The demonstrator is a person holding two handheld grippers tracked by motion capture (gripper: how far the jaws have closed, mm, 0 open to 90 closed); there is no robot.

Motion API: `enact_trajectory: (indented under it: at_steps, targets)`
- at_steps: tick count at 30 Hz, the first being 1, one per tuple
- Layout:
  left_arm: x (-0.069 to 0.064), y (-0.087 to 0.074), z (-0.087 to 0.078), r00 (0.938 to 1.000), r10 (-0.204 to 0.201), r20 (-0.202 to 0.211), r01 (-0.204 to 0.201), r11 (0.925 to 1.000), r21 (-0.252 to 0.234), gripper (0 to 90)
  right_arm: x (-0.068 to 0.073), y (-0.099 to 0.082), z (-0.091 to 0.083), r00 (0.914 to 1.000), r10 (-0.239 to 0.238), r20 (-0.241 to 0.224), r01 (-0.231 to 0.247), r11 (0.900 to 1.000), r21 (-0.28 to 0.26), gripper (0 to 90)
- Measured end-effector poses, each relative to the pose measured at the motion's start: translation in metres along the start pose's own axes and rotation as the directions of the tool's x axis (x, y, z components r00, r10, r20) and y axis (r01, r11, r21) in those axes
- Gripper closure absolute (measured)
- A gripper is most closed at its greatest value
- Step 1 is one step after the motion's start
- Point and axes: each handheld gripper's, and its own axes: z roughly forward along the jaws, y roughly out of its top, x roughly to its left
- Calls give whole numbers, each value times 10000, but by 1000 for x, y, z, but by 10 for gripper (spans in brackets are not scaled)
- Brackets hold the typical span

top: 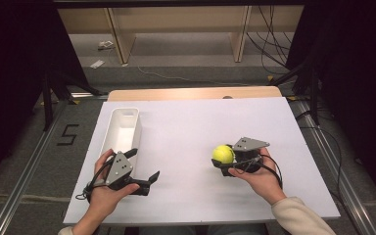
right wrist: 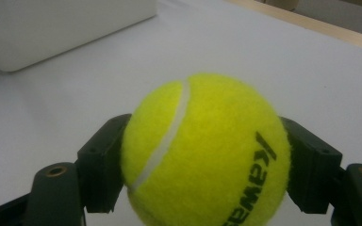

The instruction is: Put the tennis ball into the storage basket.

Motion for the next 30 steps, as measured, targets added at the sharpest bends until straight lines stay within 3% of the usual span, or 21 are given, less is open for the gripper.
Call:
enact_trajectory:
  at_steps: [30]
  targets:
    - [0,0,-1,10000,-20,-3,20,10000,-44,0,7,6,10,9999,29,-136,-30,9999,-111,272]
